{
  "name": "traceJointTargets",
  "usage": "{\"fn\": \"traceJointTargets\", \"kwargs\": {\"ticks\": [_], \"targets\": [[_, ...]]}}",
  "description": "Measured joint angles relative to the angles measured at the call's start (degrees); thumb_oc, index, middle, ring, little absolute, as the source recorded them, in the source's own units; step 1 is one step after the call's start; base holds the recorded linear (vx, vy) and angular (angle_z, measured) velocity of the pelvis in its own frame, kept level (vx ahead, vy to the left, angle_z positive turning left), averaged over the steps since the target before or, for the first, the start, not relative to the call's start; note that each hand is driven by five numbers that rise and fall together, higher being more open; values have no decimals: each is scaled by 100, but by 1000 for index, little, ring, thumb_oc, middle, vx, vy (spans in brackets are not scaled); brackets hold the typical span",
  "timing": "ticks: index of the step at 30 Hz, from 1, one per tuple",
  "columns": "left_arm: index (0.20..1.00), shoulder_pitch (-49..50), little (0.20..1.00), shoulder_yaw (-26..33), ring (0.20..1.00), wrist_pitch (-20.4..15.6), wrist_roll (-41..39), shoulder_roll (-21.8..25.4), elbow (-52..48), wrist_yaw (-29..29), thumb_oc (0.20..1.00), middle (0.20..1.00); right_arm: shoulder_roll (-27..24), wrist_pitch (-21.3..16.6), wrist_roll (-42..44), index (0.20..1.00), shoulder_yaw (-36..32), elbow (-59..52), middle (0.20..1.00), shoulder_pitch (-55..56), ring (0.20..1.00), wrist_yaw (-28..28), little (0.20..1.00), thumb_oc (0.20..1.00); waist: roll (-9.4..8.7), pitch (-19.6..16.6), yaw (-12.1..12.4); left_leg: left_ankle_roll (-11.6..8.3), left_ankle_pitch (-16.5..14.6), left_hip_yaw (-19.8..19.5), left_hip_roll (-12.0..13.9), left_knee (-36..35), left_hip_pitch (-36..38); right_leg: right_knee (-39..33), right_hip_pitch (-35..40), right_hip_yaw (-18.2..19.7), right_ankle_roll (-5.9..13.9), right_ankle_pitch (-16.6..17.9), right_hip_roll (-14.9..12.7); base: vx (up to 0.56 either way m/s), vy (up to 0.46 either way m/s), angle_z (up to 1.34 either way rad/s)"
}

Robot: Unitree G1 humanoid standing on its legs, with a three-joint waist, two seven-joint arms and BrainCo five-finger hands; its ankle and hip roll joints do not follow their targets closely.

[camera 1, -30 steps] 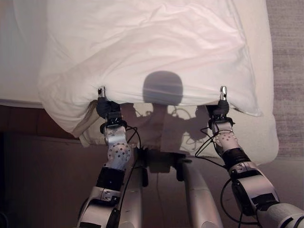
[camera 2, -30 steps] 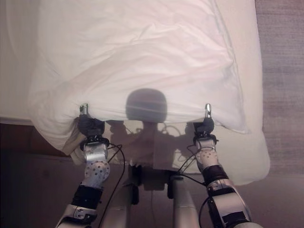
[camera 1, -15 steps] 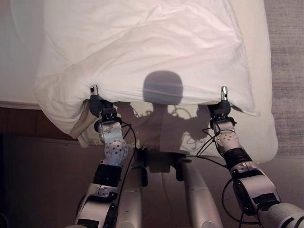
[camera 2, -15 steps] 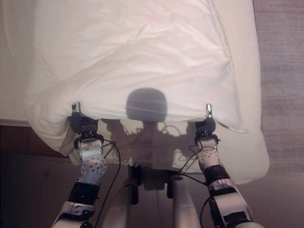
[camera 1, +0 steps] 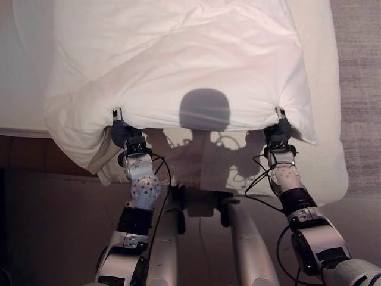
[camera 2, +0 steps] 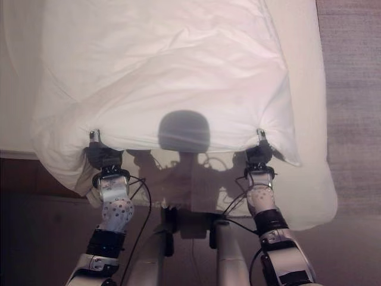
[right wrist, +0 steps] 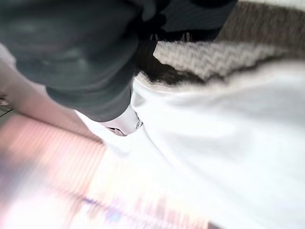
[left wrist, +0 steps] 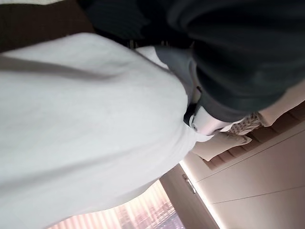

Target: Make the bed

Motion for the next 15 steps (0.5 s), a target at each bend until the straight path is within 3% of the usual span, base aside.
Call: {"fn": "traceJointTargets", "kwargs": {"ticks": [1, 3, 4, 15], "targets": [[269, 1, 269, 1, 269, 0, 0, 0, 0, -2, 269, 269, 9, -26, 1, 200, 0, -6, 200, 0, 200, 18, 200, 200, 0, 0, 2, 0, 0, 1, 0, -1, 0, 1, 0, 0, 0, 0, -1, 0, 0, 0], [567, 10, 567, 14, 567, -17, -48, -7, 0, -48, 567, 567, 76, -136, 13, 200, -25, -125, 200, 16, 200, 42, 200, 200, 1, 0, 1, 0, 0, 0, 3, -6, 0, -2, -1, -1, 0, 0, -1, 0, 0, 0], [1000, 11, 1000, 38, 1000, -23, -85, -11, 0, -71, 1000, 1000, 86, -177, 13, 200, -42, -160, 200, 17, 200, 52, 200, 200, 1, -1, 5, 0, 0, 0, 8, -8, 0, -4, -1, -1, 0, 0, -1, 0, 0, 0], [1000, 246, 1000, 153, 1000, -79, -787, -66, 16, -447, 1000, 1000, 304, -547, 13, 200, -183, -1386, 200, 569, 200, 158, 200, 200, 7, -4, 4, -1, 2, 15, 9, -99, 0, -87, -9, 2, 0, 0, 2, 0, 0, 0]]}}
